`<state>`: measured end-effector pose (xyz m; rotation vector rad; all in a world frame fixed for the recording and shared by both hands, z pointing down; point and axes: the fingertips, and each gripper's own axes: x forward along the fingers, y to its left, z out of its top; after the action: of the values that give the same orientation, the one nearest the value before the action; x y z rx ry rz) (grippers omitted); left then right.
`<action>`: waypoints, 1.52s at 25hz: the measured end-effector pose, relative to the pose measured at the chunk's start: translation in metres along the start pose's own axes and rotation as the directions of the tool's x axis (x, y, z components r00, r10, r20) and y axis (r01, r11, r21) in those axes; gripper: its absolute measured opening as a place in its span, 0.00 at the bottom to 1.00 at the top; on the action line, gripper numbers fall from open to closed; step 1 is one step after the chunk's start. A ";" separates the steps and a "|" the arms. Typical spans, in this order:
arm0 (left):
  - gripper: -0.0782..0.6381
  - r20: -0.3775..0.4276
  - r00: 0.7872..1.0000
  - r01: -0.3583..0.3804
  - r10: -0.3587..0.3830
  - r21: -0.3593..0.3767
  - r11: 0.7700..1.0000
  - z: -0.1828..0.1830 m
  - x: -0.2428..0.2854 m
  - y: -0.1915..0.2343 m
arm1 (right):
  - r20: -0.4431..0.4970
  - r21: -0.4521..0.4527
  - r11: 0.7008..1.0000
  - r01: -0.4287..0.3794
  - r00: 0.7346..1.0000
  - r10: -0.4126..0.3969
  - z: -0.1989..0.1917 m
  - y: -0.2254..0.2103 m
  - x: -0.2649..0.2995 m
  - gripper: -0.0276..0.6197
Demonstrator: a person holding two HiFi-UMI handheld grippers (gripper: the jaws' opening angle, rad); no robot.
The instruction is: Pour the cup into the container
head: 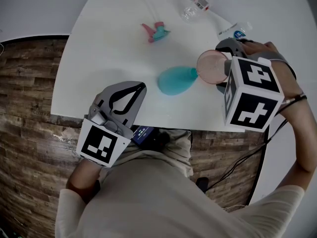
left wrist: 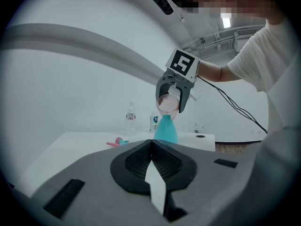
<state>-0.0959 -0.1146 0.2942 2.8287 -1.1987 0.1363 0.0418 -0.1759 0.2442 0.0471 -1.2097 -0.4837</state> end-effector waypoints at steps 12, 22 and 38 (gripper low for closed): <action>0.12 0.002 1.000 0.003 -0.003 -0.004 1.000 0.001 0.000 0.001 | -0.028 -0.021 1.000 0.007 1.000 -0.008 -0.001 -0.001 -0.001 0.60; 0.12 0.002 1.000 -0.001 0.001 -0.011 1.000 -0.001 -0.002 0.003 | -0.037 -0.040 0.999 0.019 0.999 -0.021 0.000 -0.003 -0.003 0.60; 0.12 0.003 1.000 -0.004 0.004 -0.016 1.000 -0.002 -0.005 0.003 | -0.074 -0.085 0.995 0.059 0.995 -0.065 0.001 -0.006 -0.006 0.60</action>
<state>-0.1019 -0.1127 0.2961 2.8140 -1.2012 0.1222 0.0376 -0.1784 0.2373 0.0322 -1.1145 -0.5814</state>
